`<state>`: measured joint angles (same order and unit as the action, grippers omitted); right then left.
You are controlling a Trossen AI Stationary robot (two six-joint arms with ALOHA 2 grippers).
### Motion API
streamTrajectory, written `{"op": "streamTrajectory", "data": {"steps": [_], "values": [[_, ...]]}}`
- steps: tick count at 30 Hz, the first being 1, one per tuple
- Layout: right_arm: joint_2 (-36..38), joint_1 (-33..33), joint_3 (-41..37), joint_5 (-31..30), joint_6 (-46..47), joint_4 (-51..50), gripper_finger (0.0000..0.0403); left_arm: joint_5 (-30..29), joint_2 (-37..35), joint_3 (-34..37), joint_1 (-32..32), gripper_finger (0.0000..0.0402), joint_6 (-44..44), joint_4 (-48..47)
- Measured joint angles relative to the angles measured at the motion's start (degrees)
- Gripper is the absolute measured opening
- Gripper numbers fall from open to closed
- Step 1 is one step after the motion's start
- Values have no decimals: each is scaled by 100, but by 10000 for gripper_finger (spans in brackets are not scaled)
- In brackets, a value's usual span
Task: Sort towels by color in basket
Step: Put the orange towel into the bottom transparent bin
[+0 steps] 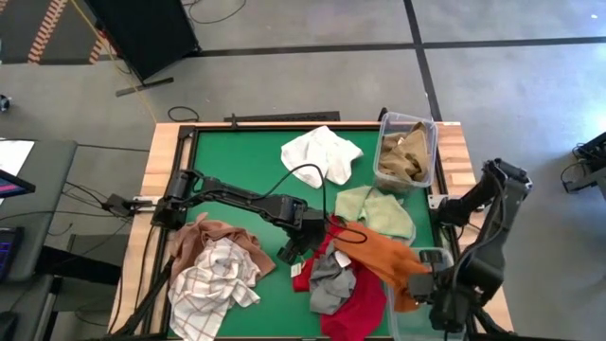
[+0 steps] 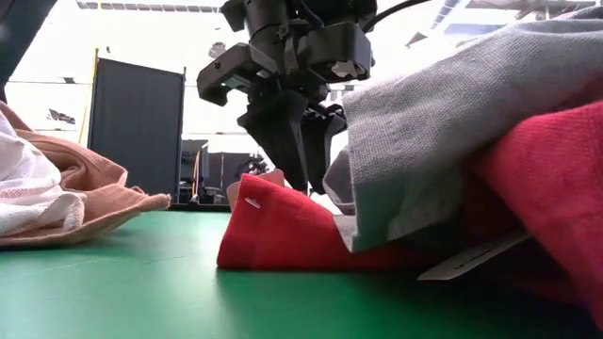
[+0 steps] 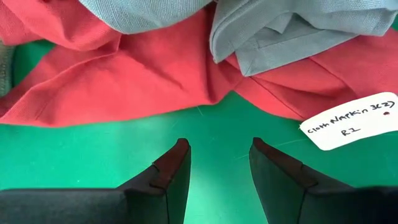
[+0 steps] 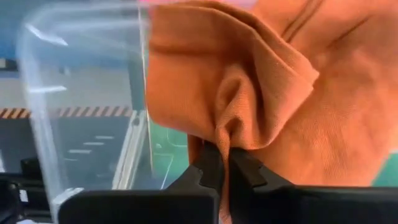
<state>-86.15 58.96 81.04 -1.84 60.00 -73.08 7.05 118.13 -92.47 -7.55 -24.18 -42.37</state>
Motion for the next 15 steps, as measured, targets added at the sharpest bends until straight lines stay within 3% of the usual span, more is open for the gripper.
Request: {"op": "streamTrajectory", "data": {"steps": [9,15], "values": [[-46,-22,-864,196,479,638,42,-21,0,-2,0,156,61,442],[-44,-63,-934,194,556,667,53,-538,0,-2,-5,156,-64,974]]}}
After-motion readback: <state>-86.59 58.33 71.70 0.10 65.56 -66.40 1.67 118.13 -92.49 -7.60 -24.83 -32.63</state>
